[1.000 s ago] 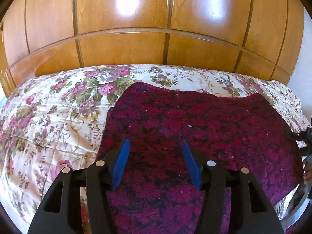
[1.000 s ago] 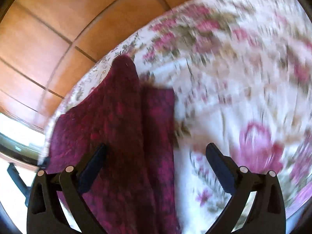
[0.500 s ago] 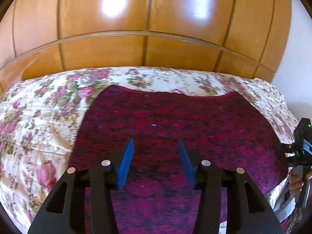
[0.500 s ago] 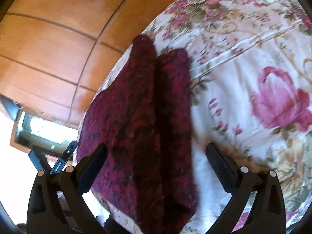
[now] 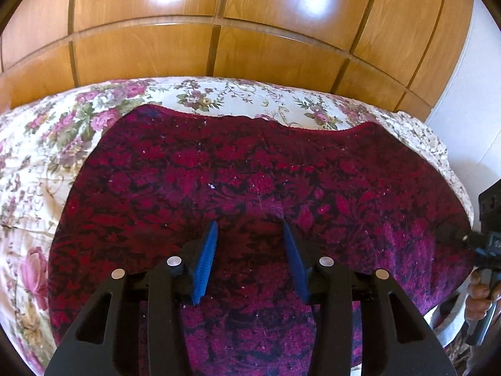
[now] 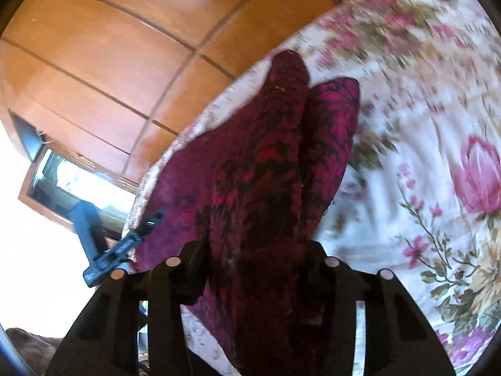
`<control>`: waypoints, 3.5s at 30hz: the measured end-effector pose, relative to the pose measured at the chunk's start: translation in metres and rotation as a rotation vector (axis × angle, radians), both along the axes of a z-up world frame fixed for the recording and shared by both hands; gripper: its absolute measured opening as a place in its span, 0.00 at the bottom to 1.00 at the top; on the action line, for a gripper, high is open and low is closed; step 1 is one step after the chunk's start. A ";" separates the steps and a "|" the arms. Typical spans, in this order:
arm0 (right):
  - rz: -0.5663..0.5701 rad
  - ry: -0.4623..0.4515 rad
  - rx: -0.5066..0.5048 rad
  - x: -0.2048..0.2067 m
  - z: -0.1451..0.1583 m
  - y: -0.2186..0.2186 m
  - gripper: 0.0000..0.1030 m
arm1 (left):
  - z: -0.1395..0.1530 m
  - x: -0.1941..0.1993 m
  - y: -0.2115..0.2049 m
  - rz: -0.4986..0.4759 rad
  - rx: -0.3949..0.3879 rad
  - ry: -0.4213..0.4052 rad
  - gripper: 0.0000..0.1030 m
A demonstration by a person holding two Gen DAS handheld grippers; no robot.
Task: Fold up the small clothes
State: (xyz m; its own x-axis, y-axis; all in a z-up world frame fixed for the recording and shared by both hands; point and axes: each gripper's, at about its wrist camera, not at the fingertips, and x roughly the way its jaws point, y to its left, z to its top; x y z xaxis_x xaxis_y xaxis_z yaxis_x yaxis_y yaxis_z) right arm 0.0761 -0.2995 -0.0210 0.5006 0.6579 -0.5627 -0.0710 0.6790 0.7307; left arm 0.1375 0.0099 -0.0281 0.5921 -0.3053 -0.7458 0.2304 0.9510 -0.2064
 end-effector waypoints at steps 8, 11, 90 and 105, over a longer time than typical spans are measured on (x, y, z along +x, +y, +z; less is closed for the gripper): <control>0.111 -0.170 -0.049 0.015 0.076 0.068 0.36 | -0.002 0.005 0.019 -0.037 -0.141 0.029 0.41; 0.164 -0.214 -0.108 0.025 0.092 0.111 0.35 | 0.003 0.005 0.029 -0.038 -0.186 0.028 0.41; 0.373 -0.302 -0.520 0.124 0.063 0.251 0.70 | 0.038 -0.005 0.144 0.189 -0.038 -0.023 0.31; 0.477 -0.179 -0.597 0.179 0.005 0.302 0.78 | 0.033 -0.017 0.163 0.293 -0.093 -0.043 0.31</control>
